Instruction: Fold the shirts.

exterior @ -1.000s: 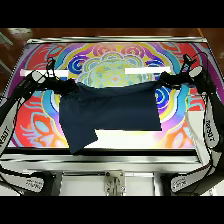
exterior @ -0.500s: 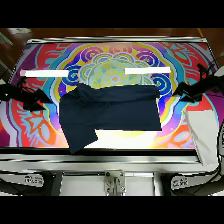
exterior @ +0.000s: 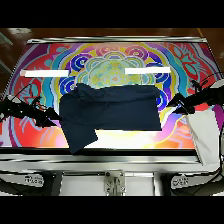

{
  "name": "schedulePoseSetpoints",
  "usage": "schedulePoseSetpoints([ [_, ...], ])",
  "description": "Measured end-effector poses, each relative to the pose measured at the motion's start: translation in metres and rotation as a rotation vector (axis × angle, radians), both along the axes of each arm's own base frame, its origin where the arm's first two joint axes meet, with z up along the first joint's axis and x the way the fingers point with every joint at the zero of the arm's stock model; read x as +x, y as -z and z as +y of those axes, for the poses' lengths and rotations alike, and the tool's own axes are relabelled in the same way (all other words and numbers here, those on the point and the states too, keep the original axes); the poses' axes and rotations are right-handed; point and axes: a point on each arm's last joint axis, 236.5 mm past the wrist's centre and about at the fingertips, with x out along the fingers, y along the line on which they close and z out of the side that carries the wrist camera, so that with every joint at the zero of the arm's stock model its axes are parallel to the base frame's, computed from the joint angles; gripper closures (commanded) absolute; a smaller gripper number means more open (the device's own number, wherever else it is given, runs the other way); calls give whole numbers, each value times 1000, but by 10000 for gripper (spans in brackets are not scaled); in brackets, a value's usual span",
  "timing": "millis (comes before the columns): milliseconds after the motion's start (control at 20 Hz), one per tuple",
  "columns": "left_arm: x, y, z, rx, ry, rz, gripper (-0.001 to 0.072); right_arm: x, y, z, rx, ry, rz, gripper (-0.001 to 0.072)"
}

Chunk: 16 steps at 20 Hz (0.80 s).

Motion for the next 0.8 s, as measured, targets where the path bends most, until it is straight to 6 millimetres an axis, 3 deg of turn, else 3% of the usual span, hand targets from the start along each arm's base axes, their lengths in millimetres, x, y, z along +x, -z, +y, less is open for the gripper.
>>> schedulePoseSetpoints([
  [100,1,7,-7,-5,5,2,182,0,0,1,6,5,-1,125],
  [200,1,13,-16,-17,15,12,395,0,1,2,10,5,0,124],
  [350,6,21,-22,-11,13,2,616,-6,5,1,2,-3,18,122],
  [400,7,22,-23,-7,11,-2,668,-11,9,-1,-5,-9,36,88],
  [600,9,19,-25,-7,36,-31,668,-45,38,7,20,-14,138,80],
  [800,14,-1,-25,-1,67,-95,669,-67,61,21,36,-13,195,82],
])
